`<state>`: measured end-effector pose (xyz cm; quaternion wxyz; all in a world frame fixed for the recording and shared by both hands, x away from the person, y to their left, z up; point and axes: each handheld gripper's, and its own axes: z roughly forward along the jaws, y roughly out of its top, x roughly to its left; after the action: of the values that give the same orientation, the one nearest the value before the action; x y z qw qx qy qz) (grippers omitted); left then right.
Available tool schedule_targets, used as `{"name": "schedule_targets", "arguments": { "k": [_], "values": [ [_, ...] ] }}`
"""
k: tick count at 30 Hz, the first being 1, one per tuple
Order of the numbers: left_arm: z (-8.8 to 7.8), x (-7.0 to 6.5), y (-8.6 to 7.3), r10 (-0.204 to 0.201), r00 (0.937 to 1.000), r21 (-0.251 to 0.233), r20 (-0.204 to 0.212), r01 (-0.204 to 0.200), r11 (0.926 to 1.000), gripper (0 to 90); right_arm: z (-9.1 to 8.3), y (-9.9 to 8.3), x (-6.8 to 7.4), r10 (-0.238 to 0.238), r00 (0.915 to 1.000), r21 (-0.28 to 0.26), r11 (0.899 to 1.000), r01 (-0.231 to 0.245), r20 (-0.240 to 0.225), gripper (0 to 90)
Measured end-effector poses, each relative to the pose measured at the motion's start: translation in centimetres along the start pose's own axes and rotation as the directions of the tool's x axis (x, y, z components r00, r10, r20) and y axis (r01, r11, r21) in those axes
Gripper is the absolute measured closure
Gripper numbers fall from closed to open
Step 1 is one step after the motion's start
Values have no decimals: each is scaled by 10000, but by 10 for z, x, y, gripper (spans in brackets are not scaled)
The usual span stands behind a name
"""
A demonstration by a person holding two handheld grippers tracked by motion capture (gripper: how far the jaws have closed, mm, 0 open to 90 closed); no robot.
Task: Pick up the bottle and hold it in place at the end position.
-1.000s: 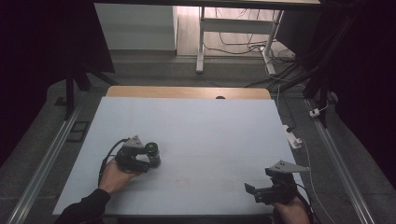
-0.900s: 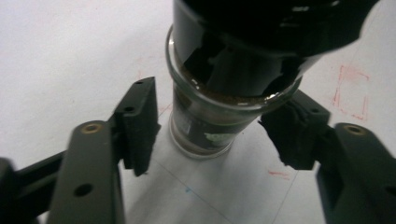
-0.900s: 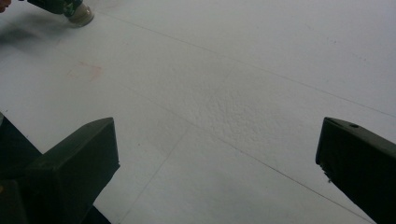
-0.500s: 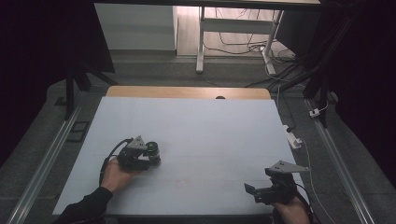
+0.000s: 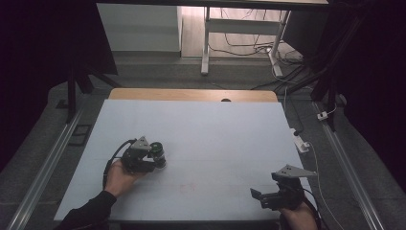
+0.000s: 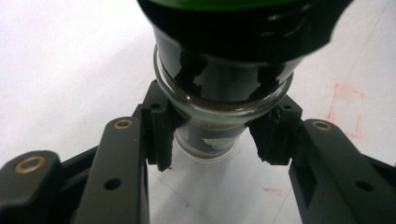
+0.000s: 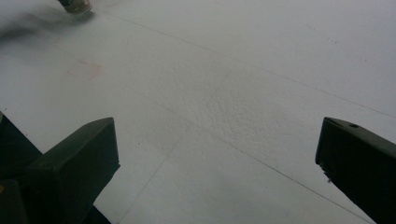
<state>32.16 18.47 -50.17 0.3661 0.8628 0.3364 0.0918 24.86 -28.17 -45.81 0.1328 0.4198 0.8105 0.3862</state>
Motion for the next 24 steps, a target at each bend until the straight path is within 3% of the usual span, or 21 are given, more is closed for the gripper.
{"name": "schedule_targets", "arguments": {
  "k": [9, 24],
  "values": [
    [-1, -8, 21, 628, 9979, -44, 170, -627, 9980, 539, 0, 0, 0, 22, 10000, 17, 10000, -22, 0, 0],
    [8, -1, 59, 251, 9985, -352, 489, -234, 9991, 539, 1, 0, -1, 41, 10000, 74, 10000, -41, 13, 0]
  ]
}}
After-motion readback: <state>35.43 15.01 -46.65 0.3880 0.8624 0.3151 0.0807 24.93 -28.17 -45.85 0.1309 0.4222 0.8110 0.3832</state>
